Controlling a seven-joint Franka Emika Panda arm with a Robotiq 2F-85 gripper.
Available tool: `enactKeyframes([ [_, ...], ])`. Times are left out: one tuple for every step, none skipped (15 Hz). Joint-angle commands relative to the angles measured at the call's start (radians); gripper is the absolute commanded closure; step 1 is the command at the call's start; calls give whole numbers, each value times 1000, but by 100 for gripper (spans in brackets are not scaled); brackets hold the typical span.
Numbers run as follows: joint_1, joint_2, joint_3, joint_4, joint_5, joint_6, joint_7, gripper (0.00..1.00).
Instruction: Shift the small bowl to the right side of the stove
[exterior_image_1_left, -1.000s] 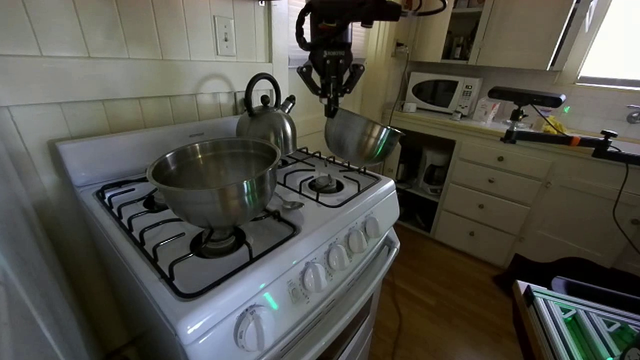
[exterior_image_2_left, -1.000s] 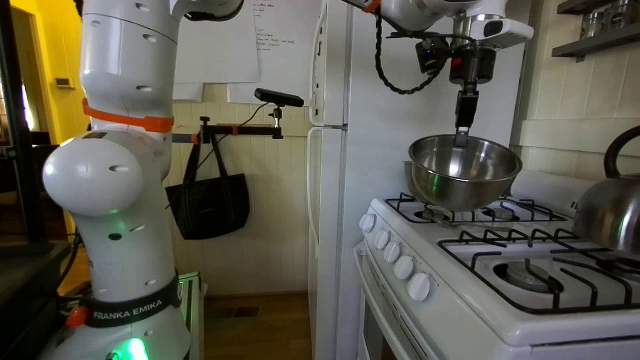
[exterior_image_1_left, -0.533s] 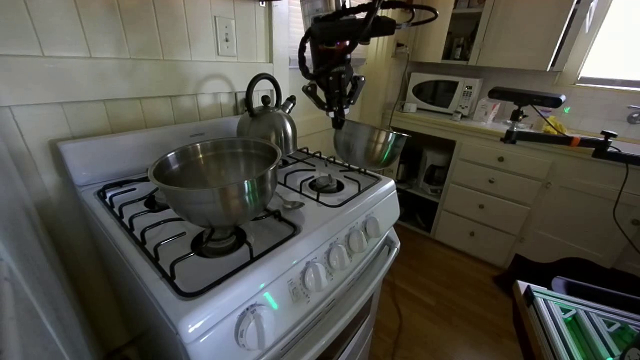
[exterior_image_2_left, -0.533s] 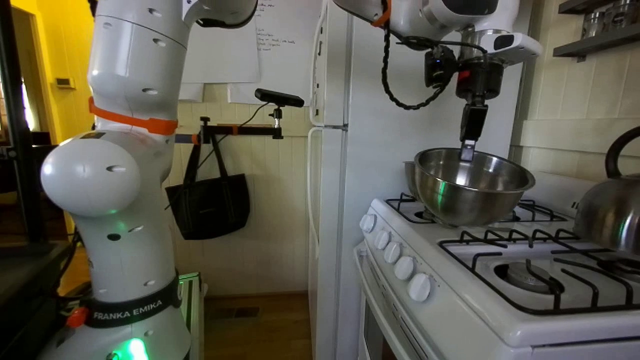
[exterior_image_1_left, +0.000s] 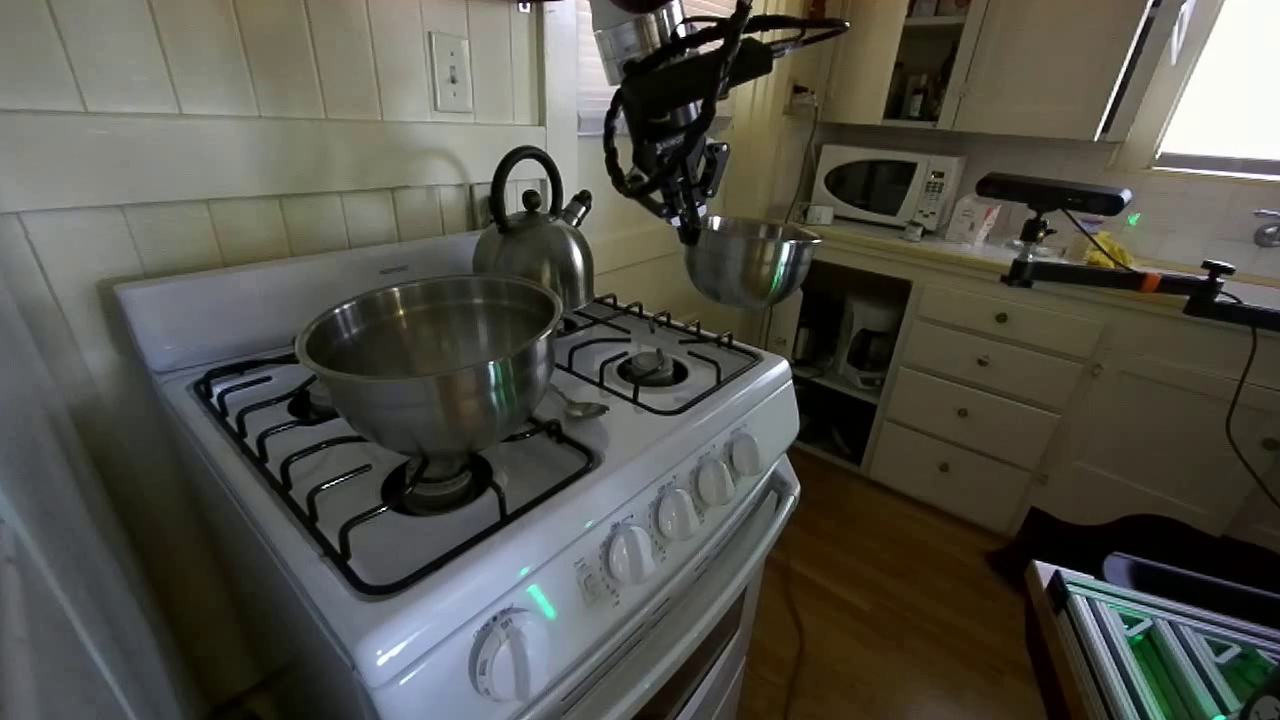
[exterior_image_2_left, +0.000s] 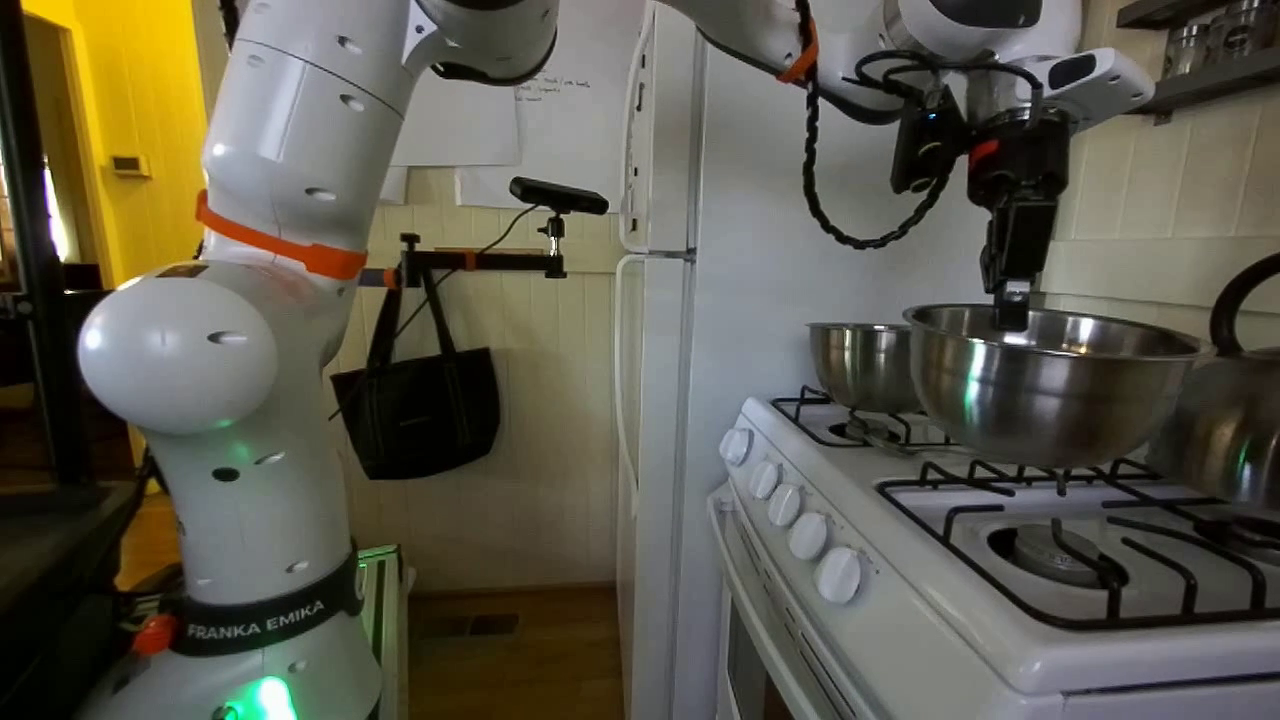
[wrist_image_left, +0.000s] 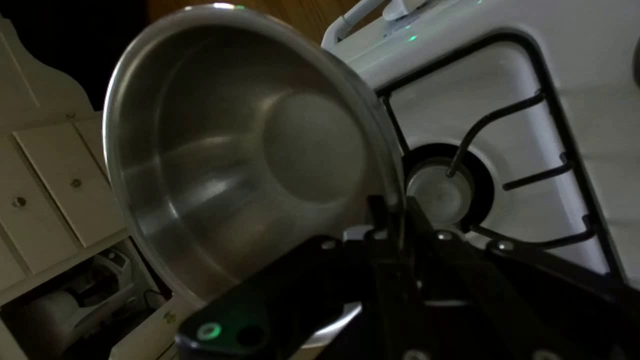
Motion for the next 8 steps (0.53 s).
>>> enactKeyframes([
  [2,69,4,91,4,24,27,97],
  [5,79,3,101,-9,28,20,97],
  [3,94,0,112,-15,33,12,97],
  [2,110,-3,125,-18,36,8,97],
  [5,128,-5,141,-28,23,-1,97],
  [7,142,-8,155,-36,16,-10,97],
  [8,157,-9,170,-41,14,-16,97],
  [11,175,-11,194,-47,15,-11,97],
])
